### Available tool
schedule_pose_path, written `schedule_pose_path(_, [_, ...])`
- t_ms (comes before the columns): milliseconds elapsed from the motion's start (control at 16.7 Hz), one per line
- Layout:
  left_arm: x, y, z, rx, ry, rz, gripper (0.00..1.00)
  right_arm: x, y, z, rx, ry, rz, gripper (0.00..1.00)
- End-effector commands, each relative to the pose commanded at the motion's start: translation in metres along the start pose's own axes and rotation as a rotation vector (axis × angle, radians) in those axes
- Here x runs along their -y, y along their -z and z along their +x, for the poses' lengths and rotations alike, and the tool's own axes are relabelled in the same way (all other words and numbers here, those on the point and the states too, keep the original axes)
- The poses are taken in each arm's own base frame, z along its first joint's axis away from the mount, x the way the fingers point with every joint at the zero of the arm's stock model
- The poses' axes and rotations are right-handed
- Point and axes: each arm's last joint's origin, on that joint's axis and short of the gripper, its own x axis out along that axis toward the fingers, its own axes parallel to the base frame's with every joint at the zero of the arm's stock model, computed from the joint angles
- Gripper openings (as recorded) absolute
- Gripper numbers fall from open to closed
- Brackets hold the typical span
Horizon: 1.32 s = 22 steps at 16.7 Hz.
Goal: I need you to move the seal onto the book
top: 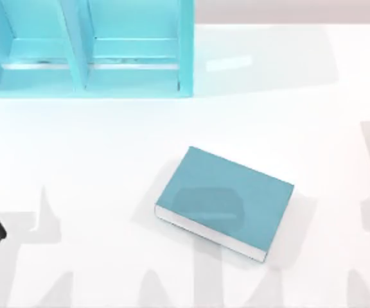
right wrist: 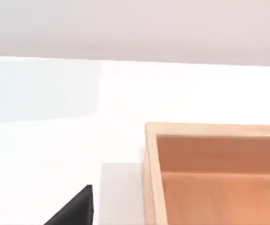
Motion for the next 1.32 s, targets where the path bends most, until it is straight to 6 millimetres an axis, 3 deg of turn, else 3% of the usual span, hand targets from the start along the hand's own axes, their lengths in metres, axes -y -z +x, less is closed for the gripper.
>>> schedule_pose_path(240, [0.000,0.000,0.000,0.000,0.000,0.000,1.00,0.015,-0.051,0.026,-0.314,0.033,-0.044,1.00])
schedule_pose_path(540, [0.000,0.000,0.000,0.000,0.000,0.000,1.00,0.049,-0.086,0.103,-0.779,0.026,-0.060,1.00])
schedule_pose_path(780, [0.000,0.000,0.000,0.000,0.000,0.000,1.00,0.084,-0.082,0.165,-1.086,-0.017,-0.038,1.00])
schedule_pose_path(960, [0.000,0.000,0.000,0.000,0.000,0.000,1.00,0.108,-0.072,0.197,-1.238,-0.054,-0.014,1.00])
schedule_pose_path(1140, [0.000,0.000,0.000,0.000,0.000,0.000,1.00,0.123,-0.066,0.215,-1.316,-0.077,0.003,1.00])
schedule_pose_path(1320, [0.000,0.000,0.000,0.000,0.000,0.000,1.00,0.127,-0.064,0.219,-1.332,-0.082,0.007,1.00])
